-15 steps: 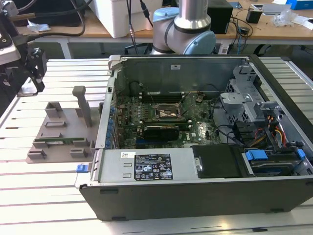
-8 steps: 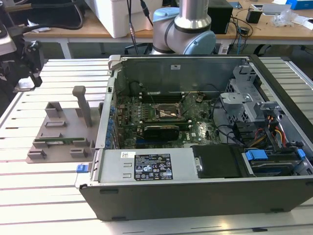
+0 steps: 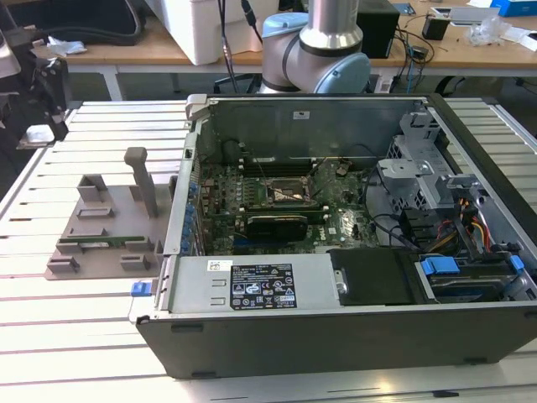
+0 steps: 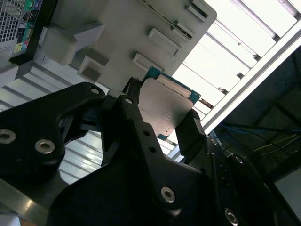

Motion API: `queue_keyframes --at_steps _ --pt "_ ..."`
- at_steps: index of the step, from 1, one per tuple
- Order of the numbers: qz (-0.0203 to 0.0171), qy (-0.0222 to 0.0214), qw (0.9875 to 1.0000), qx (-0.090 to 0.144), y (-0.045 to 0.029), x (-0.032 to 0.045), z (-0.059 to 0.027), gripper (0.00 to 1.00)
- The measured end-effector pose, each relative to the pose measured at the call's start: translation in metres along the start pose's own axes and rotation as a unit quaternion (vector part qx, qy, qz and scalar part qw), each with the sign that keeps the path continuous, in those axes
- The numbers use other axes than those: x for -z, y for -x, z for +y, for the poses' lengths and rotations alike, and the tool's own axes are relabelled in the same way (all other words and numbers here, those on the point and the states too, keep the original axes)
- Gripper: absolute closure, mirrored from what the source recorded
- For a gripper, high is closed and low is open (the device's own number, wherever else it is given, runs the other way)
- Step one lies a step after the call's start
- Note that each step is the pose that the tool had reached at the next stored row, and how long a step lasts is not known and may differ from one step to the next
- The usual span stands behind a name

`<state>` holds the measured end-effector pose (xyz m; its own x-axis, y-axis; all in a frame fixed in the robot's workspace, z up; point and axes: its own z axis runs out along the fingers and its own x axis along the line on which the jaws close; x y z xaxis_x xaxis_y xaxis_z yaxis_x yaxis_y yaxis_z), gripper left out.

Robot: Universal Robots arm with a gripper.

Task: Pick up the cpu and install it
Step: 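Pick up the cpu and move it towards the insertion slot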

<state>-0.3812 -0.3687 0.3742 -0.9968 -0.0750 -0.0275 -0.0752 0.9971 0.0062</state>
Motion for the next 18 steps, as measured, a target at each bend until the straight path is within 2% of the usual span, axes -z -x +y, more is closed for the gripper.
queue_keyframes --at_steps 4,11,16,18 --pt "0.0 0.0 1.0 0.0 0.0003 0.0102 0.0001 0.45" --pt "0.0 0.0 1.0 0.0 0.0003 0.0107 0.0001 0.45" --pt "0.0 0.0 1.0 0.0 0.0073 0.0106 -0.0004 0.45" --pt "0.0 0.0 1.0 0.0 0.013 0.0104 -0.0008 0.45"
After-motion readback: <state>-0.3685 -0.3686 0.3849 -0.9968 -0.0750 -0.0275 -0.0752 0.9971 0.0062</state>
